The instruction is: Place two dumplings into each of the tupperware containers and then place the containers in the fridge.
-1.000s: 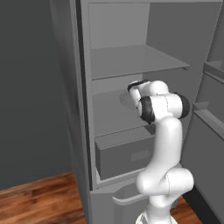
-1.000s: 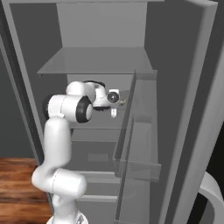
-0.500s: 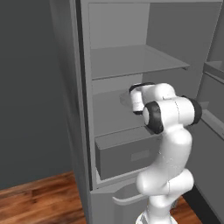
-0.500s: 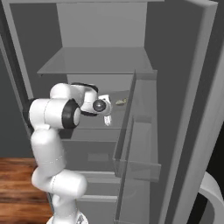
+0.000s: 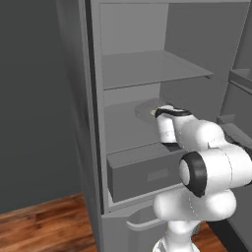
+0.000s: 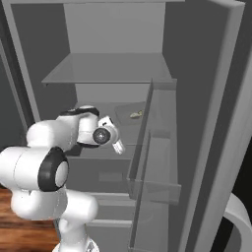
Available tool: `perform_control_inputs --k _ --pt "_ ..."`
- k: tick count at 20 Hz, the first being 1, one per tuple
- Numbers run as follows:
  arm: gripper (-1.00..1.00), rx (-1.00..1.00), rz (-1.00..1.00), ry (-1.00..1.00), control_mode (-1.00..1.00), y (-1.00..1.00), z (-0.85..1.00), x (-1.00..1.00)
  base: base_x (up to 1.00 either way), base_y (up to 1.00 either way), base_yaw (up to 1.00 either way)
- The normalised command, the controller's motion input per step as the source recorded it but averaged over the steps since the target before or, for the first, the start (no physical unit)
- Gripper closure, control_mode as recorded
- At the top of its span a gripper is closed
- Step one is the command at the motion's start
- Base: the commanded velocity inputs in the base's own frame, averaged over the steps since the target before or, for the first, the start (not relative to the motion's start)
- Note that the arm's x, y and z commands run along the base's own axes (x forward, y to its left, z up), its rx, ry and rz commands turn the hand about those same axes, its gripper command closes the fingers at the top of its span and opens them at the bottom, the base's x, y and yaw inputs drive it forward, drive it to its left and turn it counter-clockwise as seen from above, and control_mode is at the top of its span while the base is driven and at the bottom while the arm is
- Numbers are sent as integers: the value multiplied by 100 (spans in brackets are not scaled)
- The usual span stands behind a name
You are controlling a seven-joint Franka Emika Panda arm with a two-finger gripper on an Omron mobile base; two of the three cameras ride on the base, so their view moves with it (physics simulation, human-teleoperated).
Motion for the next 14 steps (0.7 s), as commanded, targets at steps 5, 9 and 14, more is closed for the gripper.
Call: perform_control_inputs --k 5,9,14 --pt "-100 -27 35 5 -100 -2 100 -100 0 0 0" --pt "-100 -41 36 29 -100 3 100 -86 0 0 0" --pt "-100 -45 37 36 -100 2 98 -72 0 0 0"
